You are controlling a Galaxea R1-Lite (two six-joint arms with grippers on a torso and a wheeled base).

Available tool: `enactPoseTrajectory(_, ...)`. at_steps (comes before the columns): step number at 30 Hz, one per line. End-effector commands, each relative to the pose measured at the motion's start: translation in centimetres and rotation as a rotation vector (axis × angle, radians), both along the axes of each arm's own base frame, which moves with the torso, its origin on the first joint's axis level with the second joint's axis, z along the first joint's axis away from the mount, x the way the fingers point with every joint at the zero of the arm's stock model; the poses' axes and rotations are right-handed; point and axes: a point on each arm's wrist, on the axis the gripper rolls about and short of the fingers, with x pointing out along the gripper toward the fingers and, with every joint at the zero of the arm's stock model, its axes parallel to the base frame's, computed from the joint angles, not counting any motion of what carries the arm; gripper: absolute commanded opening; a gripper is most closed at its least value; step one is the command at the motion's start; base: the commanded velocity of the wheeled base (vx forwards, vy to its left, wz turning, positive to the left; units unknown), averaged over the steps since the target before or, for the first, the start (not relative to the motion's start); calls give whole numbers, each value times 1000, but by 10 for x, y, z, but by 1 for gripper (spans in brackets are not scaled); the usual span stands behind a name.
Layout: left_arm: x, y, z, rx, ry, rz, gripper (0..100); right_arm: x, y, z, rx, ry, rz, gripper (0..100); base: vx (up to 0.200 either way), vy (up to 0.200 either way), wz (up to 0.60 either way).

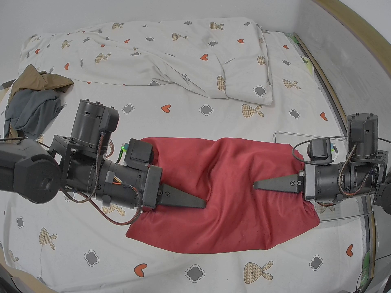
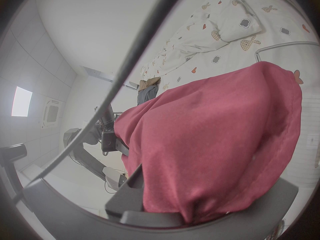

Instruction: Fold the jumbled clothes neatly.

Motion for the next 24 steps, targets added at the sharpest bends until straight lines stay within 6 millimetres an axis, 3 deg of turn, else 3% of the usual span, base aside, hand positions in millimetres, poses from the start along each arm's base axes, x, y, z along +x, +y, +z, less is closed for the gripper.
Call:
enactPoseTrajectory(1, 0, 0, -1, 1, 2, -1, 0, 0, 0, 0, -1, 1, 1, 0, 0, -200, 0)
enactPoseTrajectory(8, 0, -1, -1, 1, 2, -3, 0, 0, 0, 0, 0, 0, 0, 0, 0, -200, 0)
enactPoseTrajectory(24, -6, -5, 7, -13, -20, -24, 0, -6, -8, 10, 13, -22, -18, 0, 0, 0, 0)
